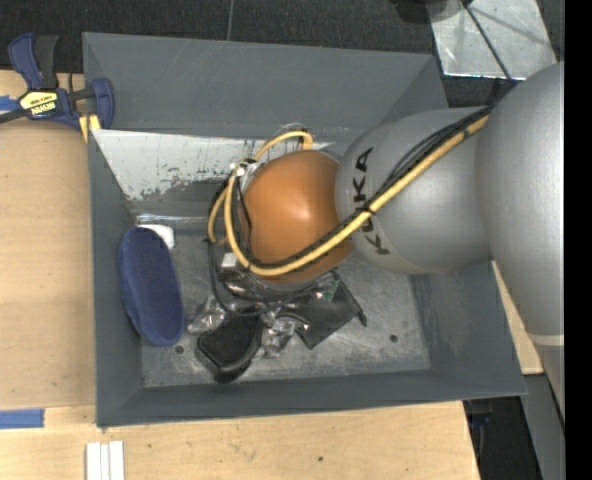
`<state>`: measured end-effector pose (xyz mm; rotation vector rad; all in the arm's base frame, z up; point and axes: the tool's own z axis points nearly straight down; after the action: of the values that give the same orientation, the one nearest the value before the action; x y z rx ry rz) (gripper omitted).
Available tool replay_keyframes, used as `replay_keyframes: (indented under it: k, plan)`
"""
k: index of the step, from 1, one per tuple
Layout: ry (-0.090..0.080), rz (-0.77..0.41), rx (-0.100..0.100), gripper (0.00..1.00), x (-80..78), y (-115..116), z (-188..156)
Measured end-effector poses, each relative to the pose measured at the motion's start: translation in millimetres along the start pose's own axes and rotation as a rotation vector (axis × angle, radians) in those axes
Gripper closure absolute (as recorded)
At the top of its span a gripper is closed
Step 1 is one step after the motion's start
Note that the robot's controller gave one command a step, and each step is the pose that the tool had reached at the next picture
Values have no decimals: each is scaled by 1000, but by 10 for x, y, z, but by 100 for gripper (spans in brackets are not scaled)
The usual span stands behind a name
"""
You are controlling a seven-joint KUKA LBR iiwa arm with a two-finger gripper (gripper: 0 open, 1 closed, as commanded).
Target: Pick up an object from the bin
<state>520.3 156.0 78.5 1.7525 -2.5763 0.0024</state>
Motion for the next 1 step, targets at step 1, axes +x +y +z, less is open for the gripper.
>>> replay_keyframes:
  k: [1]
  plan:
    - [-20,6,13,100,15,-2,-104]
